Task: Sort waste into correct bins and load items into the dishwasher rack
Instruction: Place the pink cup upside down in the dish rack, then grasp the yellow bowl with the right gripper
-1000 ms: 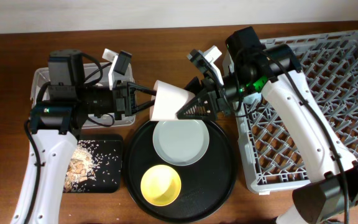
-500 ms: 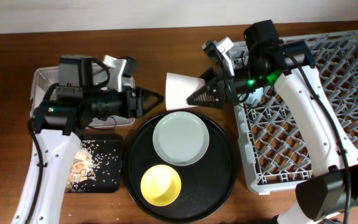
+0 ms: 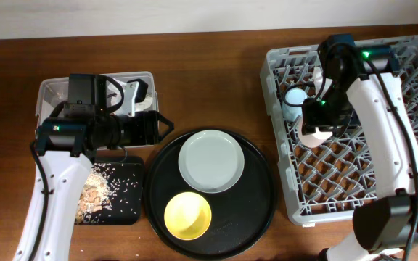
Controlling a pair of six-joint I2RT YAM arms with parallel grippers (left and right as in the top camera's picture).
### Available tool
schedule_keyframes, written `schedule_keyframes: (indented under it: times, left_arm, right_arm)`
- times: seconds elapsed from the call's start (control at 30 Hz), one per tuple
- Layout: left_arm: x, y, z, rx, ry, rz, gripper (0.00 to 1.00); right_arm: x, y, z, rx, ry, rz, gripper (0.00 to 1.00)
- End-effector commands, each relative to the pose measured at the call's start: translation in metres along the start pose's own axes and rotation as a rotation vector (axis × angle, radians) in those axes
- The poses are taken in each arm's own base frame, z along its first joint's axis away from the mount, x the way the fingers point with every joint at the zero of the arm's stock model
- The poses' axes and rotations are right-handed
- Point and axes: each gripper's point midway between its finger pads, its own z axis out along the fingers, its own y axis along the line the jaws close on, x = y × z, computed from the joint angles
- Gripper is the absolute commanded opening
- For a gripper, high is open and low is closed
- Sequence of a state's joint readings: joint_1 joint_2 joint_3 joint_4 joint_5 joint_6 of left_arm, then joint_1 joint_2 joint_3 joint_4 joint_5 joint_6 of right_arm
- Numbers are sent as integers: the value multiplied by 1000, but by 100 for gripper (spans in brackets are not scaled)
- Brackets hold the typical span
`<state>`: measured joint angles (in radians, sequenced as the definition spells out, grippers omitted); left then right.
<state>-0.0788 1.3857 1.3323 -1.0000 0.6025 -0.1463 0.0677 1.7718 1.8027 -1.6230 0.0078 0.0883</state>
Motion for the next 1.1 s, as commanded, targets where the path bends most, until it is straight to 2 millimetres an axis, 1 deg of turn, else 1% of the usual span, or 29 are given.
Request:
schedule_keyframes:
  times: [0.0,0.07,0.23,0.3,0.33,0.4,0.43,0.57,0.6,0.63,0.67,0.7,0.73,0.77,0.8,0.83,0.9,0.97,1.0,1.03,1.07]
  left_arm:
    - [2,9,3,-39,8,-5,63]
    - [2,9,3,-39,8,-5,63]
    - [1,12,2,-53,6,-5,63]
    - [1,12,2,-53,7,-5,63]
    - [1,12,2,-53,6,-5,63]
    - [1,12,2,-53,6,-5,63]
    - [1,12,2,-53,7,-5,63]
    - [2,12,2,-54,8,-6,63]
    - [2,12,2,-54,9,-6,63]
    - [2,16,2,-79,6,-7,63]
    - [3,22,2,-113,12,-13,63]
    - [9,28,1,-145,29,-25,63]
    - [14,32,0,-171,48,-37,62]
    - [16,41,-2,-222,56,-43,62]
    - [17,51,-5,-282,56,-45,62]
    - [18,61,-8,-339,56,-47,62]
    - [15,77,-16,-410,32,-94,63]
    - [8,111,-37,-494,-36,-225,64]
    - [8,123,-47,-515,-57,-272,70]
    - [9,143,-62,-548,-90,-360,79]
    - [13,162,-77,-582,-113,-426,99]
  right_arm:
    - [-2,-9,12,49,-8,28,34]
    - [-8,-9,31,47,-19,29,34]
    - [-16,-8,58,45,-39,29,34]
    - [-20,-7,60,44,-55,30,34]
    - [-20,-7,60,43,-53,30,46]
    - [-18,-7,60,44,-48,30,72]
    - [-17,-7,60,43,-44,29,77]
    - [-16,-7,60,40,-38,28,79]
    - [-15,2,60,-10,-33,23,79]
    - [-14,13,60,-73,-27,11,79]
    - [-10,40,56,-231,-16,-85,79]
    - [-5,64,49,-378,-10,-143,79]
    - [2,93,36,-551,-1,-190,79]
    - [6,106,30,-611,-1,-231,79]
    - [13,123,25,-661,9,-283,79]
    - [23,139,25,-663,30,-336,79]
    - [51,186,25,-660,69,-500,79]
    - [88,241,25,-661,89,-685,79]
    - [120,280,26,-662,76,-846,79]
    - [137,301,34,-577,48,-881,80]
    - [148,315,42,-469,-1,-879,80]
